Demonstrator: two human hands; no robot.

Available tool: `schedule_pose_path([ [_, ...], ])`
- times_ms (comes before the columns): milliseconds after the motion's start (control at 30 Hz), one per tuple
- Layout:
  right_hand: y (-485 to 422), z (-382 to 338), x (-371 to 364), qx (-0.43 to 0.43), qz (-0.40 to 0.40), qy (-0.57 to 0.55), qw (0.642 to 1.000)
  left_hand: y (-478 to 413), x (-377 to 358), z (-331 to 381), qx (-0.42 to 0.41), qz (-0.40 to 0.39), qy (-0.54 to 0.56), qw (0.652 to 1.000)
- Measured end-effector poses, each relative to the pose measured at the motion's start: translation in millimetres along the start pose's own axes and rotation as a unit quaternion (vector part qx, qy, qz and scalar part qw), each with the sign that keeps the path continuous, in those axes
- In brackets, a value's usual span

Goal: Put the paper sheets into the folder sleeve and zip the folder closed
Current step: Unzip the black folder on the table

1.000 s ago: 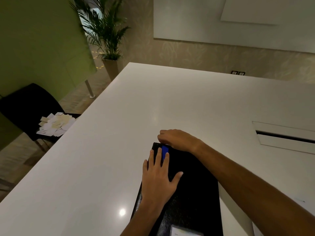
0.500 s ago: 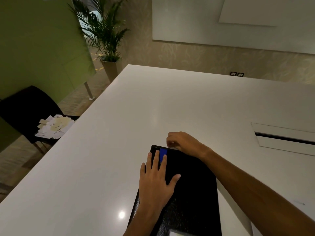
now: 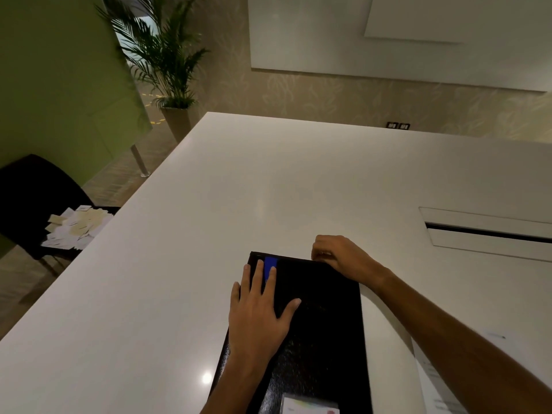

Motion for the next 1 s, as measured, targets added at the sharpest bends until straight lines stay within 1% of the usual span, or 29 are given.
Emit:
schedule_pose_path([
  [267,45.9,25.5,15.5,-0.042,0.046,-0.018,0.998,-0.2,-5.6,0.0,-0.007,-0.001,0.0,1.0],
  [400,61.9,27.6,17.9,-0.052,0.067,-0.026,0.996,-0.7,-8.6,6.4,-0.023,-0.009,-0.014,1.0],
  [533,65.6,27.3,19.5,-0.064,0.077,-0.044,0.994,-1.4,-5.3,12.9,-0.017,-0.011,-0.029,0.999],
  [567,65.4,27.3,20.3,-0.066,0.079,-0.049,0.993,-2.8,-5.0,22.3,-0.031,-0.012,-0.032,0.999],
  [667,63.8,28.6,22.7,-0.074,0.081,-0.067,0.992,-0.4,-17.9,69.7,-0.146,-0.032,-0.026,0.988],
  [700,63.3,29.0,23.2,-0.076,0.078,-0.071,0.992,2.3,-24.1,80.0,-0.165,-0.044,-0.015,0.985],
  [800,63.3,27.9,21.4,-0.073,0.064,-0.065,0.993,6.1,-35.8,83.1,-0.161,-0.045,-0.007,0.986],
  [1000,71.1,31.0,23.1,-0.068,0.066,-0.05,0.994,4.6,-36.5,79.4,-0.162,-0.029,0.002,0.986],
])
Point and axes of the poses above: each hand's wrist, its own y-axis away from the middle knuckle, its own x-axis out of the back of the hand, z = x × y, the point moved 8 cm from there along -y, towards the middle knuckle, and after that the axes turned 1 degree about x, right-handed, at the moved point
